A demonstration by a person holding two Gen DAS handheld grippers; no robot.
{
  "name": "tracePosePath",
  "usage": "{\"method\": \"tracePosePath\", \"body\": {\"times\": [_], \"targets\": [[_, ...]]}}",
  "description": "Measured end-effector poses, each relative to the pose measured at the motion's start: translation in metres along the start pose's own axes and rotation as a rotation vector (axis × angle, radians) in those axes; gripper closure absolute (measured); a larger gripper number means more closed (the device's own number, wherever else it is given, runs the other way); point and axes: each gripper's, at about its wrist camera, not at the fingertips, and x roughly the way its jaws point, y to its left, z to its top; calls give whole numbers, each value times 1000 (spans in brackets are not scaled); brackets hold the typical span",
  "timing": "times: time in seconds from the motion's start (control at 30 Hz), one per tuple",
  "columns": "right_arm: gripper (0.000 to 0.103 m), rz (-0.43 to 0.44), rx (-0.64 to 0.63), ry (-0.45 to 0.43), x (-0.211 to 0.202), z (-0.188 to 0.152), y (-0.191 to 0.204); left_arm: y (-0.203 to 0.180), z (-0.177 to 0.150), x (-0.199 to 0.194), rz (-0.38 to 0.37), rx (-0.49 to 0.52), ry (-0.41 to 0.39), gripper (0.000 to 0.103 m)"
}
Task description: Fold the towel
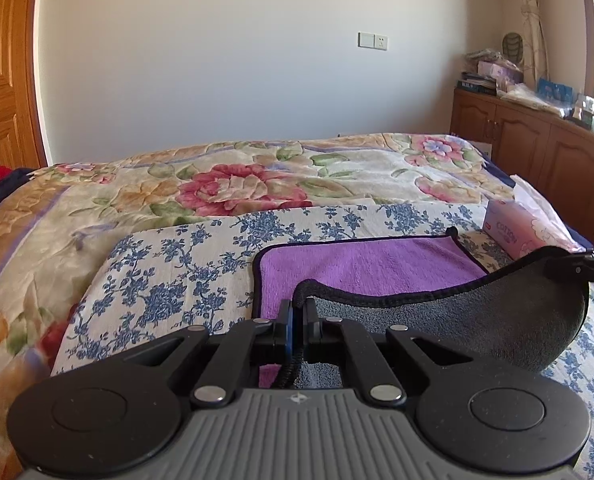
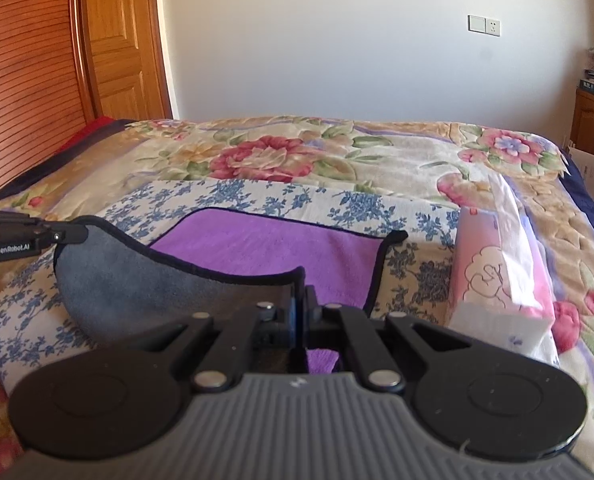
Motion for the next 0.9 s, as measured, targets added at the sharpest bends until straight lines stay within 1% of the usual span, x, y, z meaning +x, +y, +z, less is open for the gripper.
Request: {"method": "tracePosePath", "body": {"times": [0.2,0.33,0.5,0.9], "targets": [[99,-11,-22,9,14,0,-6,-2,4,13,1,28,4,98],[99,-18,-38,12,20,1,-8,-1,6,21,-11,15,12,98],[99,-22,-46,10,25,3,-13,-5,6,30,-9,33,20,98],[99,-36,-64,-21,41,17,-20,-5,21,47,4,44,-9,98]]}}
